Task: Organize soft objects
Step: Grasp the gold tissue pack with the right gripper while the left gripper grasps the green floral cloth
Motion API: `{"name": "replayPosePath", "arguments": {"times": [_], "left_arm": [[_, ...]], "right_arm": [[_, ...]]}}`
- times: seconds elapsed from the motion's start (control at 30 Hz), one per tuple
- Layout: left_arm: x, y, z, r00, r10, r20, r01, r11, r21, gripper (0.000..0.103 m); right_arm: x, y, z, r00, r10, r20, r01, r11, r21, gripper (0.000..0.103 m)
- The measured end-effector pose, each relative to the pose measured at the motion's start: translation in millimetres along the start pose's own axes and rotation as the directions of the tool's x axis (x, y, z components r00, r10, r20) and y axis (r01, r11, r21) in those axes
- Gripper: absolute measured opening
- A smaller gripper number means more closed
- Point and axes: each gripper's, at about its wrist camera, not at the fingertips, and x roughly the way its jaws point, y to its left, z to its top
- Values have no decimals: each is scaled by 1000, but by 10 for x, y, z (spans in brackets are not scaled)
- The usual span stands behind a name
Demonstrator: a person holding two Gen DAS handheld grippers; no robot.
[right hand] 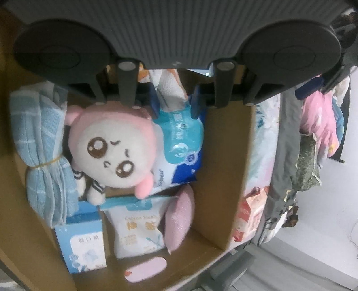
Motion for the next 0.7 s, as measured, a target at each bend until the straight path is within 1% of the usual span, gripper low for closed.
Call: {"name": "replayPosePath", "arguments": {"times": [0.1, 0.17, 0.23, 0.27, 0.33, 0.4, 0.5, 0.57, 0.63, 0.7], "left_arm": [[-154, 279, -124, 997, 74, 24, -73, 996, -48, 64], [-232, 437, -209, 990, 134, 33, -132, 989, -68, 65], [-262, 585, -313, 980, 196, 29, -193, 978, -82, 65], [-252, 645, -366, 973, 232, 17, -230, 970, -83, 65], [-212, 743, -462, 958, 285, -12, -286, 955, -76, 65], [-153, 805, -555, 948, 317, -30, -318, 946, -56, 65], [-48, 884, -651, 939, 340, -48, -342, 939, -47, 65], [15, 965, -717, 934, 350, -75, -355, 933, -62, 65], [123, 1075, -756, 923, 368, -113, -378, 922, -84, 65], [180, 1163, -798, 915, 383, -128, -395, 914, -93, 65]], "right_arm": [[-135, 218, 37, 999, 28, 41, -26, 999, -45, 33], [-207, 369, 63, 997, 53, 60, -48, 996, -71, 34], [-228, 563, 105, 994, 84, 66, -77, 991, -107, 38], [-218, 664, 129, 993, 98, 63, -90, 988, -124, 41], [-152, 903, 189, 991, 123, 44, -114, 979, -167, 43], [-9, 1151, 249, 990, 142, 10, -137, 970, -203, 50], [256, 1498, 333, 988, 148, -40, -153, 959, -240, 55], [477, 1745, 399, 987, 143, -78, -159, 951, -264, 58], [715, 1985, 478, 985, 131, -108, -157, 944, -291, 64], [978, 2224, 574, 983, 113, -143, -155, 931, -331, 74]]}}
